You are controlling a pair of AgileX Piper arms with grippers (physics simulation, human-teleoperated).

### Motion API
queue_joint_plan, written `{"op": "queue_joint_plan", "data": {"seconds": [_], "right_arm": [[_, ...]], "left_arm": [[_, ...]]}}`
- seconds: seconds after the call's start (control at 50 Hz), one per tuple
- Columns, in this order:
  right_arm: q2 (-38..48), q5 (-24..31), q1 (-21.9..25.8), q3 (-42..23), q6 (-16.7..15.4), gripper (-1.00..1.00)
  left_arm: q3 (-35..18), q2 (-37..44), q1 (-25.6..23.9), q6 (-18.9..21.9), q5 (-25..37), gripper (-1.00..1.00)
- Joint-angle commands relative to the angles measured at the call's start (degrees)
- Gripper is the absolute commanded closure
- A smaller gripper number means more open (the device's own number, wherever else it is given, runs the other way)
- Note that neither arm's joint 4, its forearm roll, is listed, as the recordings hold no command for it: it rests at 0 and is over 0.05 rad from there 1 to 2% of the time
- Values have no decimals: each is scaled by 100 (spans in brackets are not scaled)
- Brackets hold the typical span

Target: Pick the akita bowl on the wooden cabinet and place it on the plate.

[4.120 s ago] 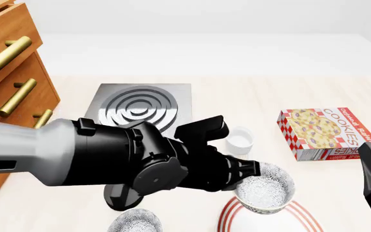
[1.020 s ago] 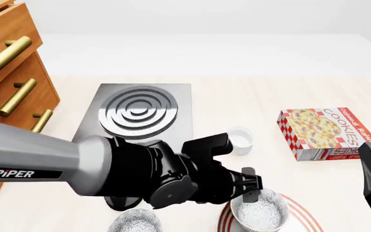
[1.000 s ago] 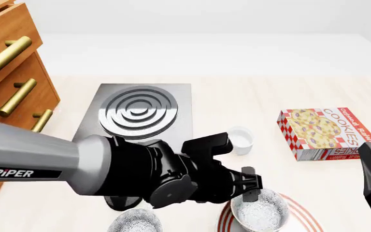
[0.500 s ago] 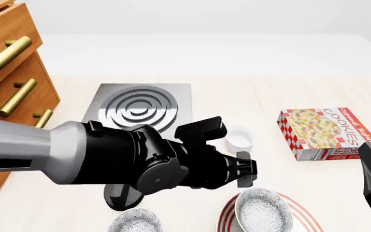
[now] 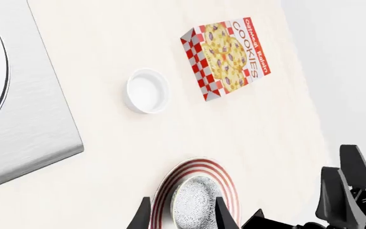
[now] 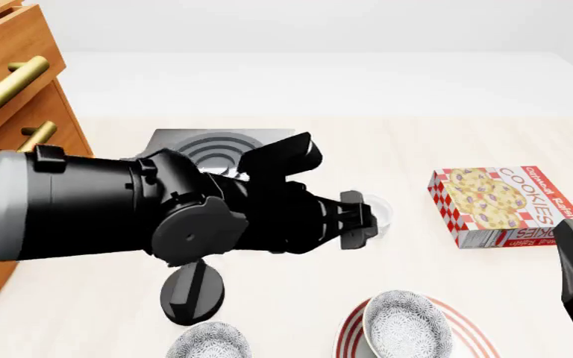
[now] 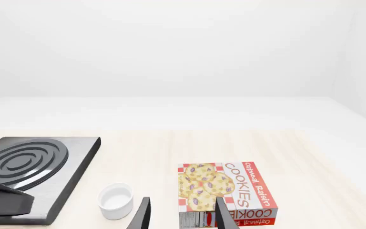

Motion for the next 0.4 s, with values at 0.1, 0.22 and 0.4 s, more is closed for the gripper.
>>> {"op": "queue_joint_plan", "data": {"seconds": [0.1,0.22,0.4], "right_arm": [[0,1,-1,0,-1,-100],[0,1,0,0,1,-100],[0,0,0,0,-1,-100]], "left_arm": [[184,-922,182,503,-106,-100],[429,-1195,145,472,-185,-100],[670,-1954,397,718,-124,-100]]}}
